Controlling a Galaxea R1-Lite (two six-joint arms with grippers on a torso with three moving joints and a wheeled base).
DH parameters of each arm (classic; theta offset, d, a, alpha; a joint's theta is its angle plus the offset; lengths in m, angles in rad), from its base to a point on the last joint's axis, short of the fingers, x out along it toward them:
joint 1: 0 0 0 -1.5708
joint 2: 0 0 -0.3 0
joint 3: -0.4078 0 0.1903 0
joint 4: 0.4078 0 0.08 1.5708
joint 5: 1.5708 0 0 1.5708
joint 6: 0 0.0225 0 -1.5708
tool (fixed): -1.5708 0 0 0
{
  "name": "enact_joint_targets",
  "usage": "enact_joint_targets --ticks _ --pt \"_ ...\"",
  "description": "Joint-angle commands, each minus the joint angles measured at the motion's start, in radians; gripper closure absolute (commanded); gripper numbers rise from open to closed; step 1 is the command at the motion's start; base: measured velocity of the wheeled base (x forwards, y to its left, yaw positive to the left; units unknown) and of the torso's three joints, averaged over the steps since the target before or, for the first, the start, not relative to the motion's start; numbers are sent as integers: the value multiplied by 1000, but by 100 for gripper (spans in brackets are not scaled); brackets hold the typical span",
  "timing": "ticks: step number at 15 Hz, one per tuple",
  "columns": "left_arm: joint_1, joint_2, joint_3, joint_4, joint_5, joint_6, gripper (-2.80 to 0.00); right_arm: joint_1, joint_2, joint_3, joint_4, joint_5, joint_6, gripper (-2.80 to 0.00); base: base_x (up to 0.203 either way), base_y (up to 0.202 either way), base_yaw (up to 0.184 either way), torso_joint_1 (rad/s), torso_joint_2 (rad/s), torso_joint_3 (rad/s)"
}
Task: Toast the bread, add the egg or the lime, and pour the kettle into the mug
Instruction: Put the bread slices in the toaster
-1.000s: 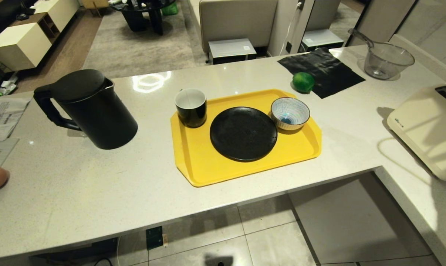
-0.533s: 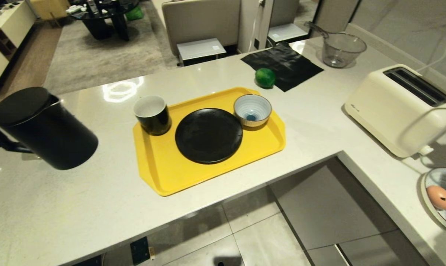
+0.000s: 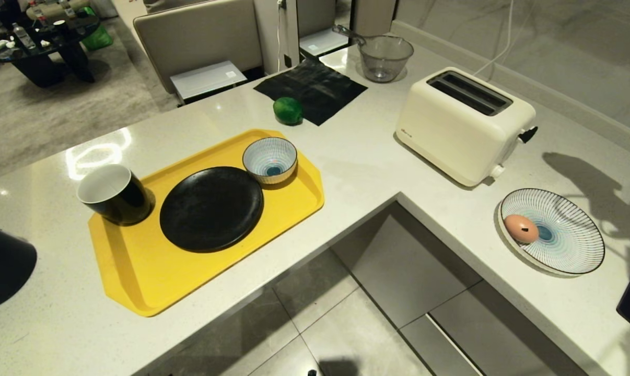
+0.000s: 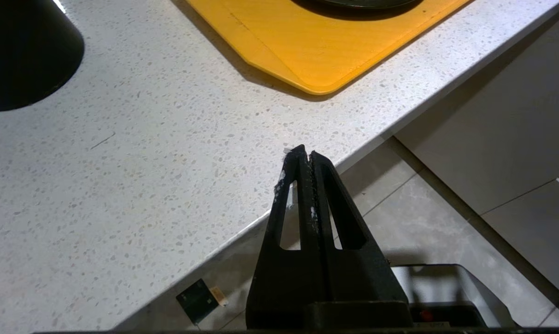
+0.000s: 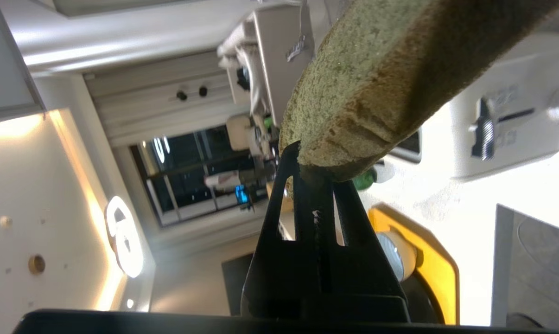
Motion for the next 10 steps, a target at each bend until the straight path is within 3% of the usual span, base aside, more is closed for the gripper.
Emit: enact_joint_targets --ticks 1,3,5,10 --pt "2 -1 0 0 0 0 0 6 1 -4 -1 15 13 0 0 0 0 0 0 0" --pt "2 -1 0 0 0 0 0 38 1 -7 -13 18 26 0 0 0 0 0 0 0" --pt "0 -1 0 0 0 0 0 61 5 -7 -73 17 110 0 0 0 0 0 0 0" --pt "0 -1 0 0 0 0 0 116 47 -3 -409 14 542 0 0 0 0 0 0 0"
